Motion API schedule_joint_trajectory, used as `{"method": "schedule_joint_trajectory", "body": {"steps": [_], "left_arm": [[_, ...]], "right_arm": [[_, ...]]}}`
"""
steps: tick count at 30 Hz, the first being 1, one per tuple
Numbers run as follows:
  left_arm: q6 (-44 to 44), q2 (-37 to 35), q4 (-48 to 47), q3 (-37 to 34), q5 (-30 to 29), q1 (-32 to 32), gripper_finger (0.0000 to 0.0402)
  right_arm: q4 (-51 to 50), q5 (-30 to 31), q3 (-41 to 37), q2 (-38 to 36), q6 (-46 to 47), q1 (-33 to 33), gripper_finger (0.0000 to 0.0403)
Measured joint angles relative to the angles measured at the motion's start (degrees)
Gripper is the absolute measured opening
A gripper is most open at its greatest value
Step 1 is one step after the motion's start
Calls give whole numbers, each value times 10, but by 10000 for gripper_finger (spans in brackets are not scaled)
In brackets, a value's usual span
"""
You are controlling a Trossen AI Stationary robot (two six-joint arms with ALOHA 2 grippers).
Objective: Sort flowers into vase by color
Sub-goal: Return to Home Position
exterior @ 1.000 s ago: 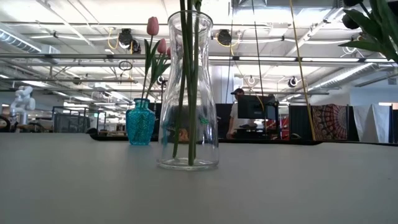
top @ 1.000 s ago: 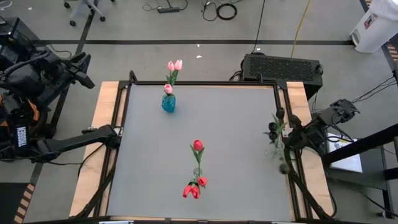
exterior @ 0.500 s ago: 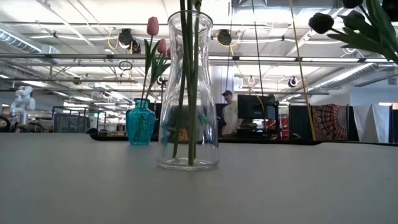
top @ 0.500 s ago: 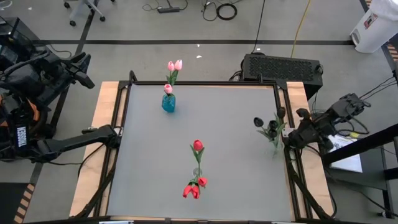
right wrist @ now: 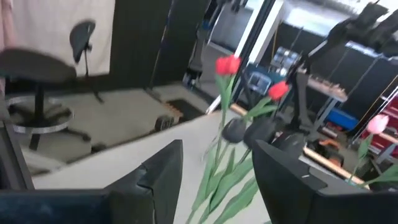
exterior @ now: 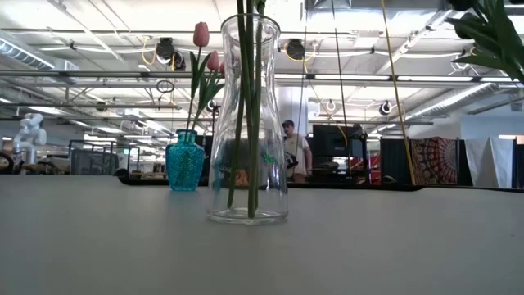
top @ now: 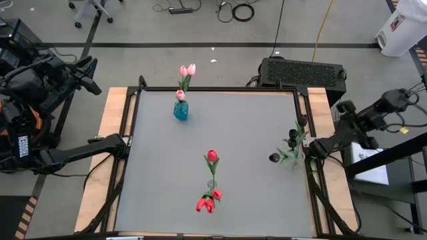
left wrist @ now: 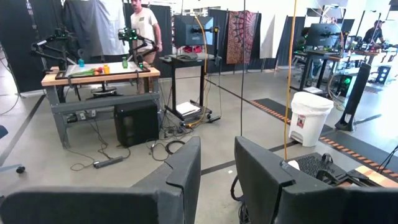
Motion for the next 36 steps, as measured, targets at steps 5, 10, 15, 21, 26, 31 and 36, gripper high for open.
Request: {"method": "schedule_joint_trajectory", "body": {"steps": [5, 10, 15, 21, 26, 31, 36], "left_arm": [[0, 0, 0, 0, 0, 0, 105], [0, 0, 0, 0, 0, 0, 105], [0, 0, 0, 0, 0, 0, 105], [0, 0, 0, 0, 0, 0, 105], [0, 0, 0, 0, 0, 0, 105], [0, 0, 0, 0, 0, 0, 105], [0, 0, 0, 0, 0, 0, 105]], "right_arm": [[1, 0, 46, 0, 33, 0, 185], [0, 0, 87, 0, 70, 0, 185], [0, 0, 117, 0, 80, 0, 185], [0, 0, 151, 0, 121, 0, 185], [-12, 0, 179, 0, 153, 0, 185], [-35, 0, 198, 0, 155, 0, 185], [-49, 0, 207, 0, 155, 0, 185]]}}
